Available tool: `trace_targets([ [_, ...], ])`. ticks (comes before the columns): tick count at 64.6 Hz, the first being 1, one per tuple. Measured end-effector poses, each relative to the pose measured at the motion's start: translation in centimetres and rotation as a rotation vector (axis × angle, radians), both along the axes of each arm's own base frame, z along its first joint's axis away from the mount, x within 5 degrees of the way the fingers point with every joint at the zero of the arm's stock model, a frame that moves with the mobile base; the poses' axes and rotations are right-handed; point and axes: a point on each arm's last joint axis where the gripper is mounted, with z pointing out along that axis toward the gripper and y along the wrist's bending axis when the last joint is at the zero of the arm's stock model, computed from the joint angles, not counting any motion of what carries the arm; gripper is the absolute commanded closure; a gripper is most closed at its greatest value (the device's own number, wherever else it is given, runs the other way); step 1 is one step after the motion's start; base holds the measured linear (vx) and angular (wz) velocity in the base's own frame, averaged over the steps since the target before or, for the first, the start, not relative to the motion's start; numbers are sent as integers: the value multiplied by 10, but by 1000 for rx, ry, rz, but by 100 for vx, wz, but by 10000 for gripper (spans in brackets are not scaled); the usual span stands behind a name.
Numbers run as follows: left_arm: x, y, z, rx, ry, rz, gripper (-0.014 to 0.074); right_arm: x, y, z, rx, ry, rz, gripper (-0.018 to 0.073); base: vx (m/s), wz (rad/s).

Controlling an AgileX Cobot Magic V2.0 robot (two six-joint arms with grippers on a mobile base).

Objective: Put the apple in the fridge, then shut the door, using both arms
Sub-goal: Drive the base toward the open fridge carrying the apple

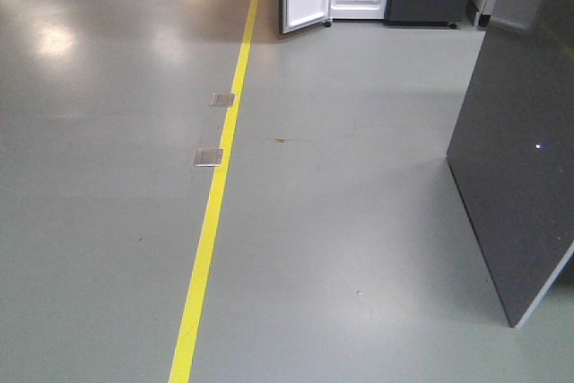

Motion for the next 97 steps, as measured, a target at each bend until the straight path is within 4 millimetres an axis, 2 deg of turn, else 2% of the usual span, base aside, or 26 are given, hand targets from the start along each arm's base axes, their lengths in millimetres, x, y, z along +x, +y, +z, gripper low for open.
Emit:
trace_targets([
  [97, 0, 0, 0, 0, 0, 0, 603, 0, 0, 0, 0, 1, 0, 571, 18, -1],
])
